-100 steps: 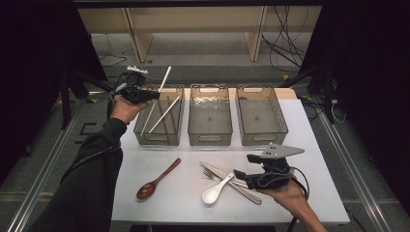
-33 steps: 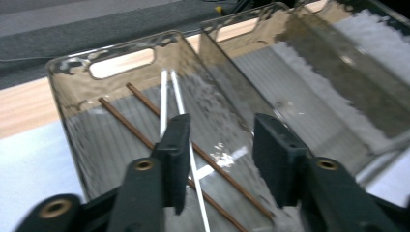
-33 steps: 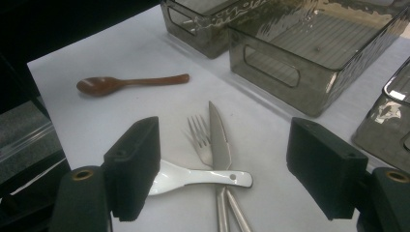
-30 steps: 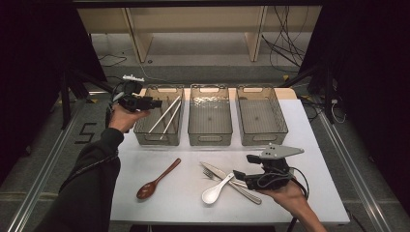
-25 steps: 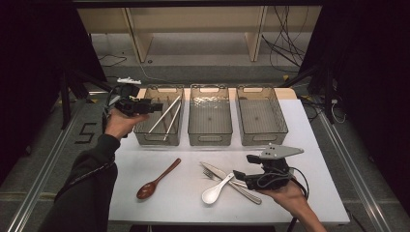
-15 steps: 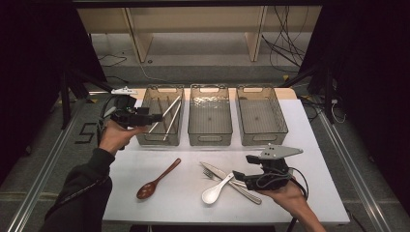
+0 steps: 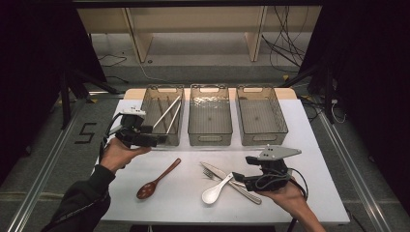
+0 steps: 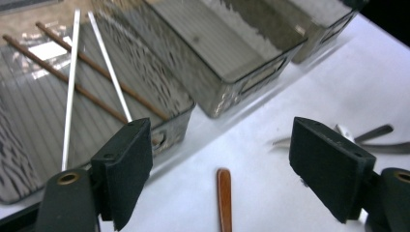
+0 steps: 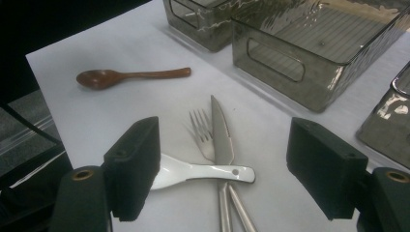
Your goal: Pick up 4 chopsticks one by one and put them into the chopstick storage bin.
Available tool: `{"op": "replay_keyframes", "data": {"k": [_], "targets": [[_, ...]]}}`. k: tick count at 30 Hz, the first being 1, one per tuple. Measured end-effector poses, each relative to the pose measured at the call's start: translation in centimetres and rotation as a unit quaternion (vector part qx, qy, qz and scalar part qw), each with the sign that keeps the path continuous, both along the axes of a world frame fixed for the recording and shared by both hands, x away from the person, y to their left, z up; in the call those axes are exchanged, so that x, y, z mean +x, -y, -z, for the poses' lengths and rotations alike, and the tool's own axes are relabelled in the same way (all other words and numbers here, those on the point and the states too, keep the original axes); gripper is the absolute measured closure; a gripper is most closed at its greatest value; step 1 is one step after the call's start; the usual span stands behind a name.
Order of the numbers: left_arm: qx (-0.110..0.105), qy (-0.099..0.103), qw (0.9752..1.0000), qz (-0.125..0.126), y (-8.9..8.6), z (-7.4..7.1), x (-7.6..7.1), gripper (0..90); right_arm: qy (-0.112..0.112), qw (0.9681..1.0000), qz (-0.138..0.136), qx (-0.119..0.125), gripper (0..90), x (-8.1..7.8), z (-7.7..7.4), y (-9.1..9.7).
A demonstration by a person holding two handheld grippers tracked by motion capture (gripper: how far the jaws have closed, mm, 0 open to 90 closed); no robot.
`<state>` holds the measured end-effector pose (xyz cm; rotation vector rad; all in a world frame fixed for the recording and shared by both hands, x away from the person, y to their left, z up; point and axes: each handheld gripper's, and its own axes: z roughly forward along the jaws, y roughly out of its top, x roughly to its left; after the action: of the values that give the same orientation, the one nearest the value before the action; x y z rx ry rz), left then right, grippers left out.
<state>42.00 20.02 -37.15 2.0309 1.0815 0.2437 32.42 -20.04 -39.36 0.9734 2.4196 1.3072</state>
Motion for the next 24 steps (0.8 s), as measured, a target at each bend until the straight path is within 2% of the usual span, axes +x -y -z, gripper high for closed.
{"op": "replay_keyframes", "data": {"k": [7, 17, 21, 24], "targets": [[0.005, -0.014, 0.9999, 0.003, -0.3, 1.5, -0.7, 21.3, -0.001, 1.0000, 0.000, 0.002, 28.9, 0.1, 0.0, 0.0], [0.032, -0.018, 0.9993, 0.010, -0.2, 3.3, -1.7, 20.0, 0.001, 1.0000, 0.001, 0.007, 28.9, 0.1, 0.0, 0.2], [0.037, -0.027, 0.9989, 0.010, -0.4, 3.9, -1.9, 19.6, 0.000, 1.0000, 0.001, 0.009, 28.9, 0.1, 0.0, 0.3], [0.050, -0.030, 0.9982, 0.011, -0.2, 4.1, -2.0, 19.4, 0.000, 0.9999, 0.001, 0.010, 28.9, 0.2, 0.0, 0.3]]}}
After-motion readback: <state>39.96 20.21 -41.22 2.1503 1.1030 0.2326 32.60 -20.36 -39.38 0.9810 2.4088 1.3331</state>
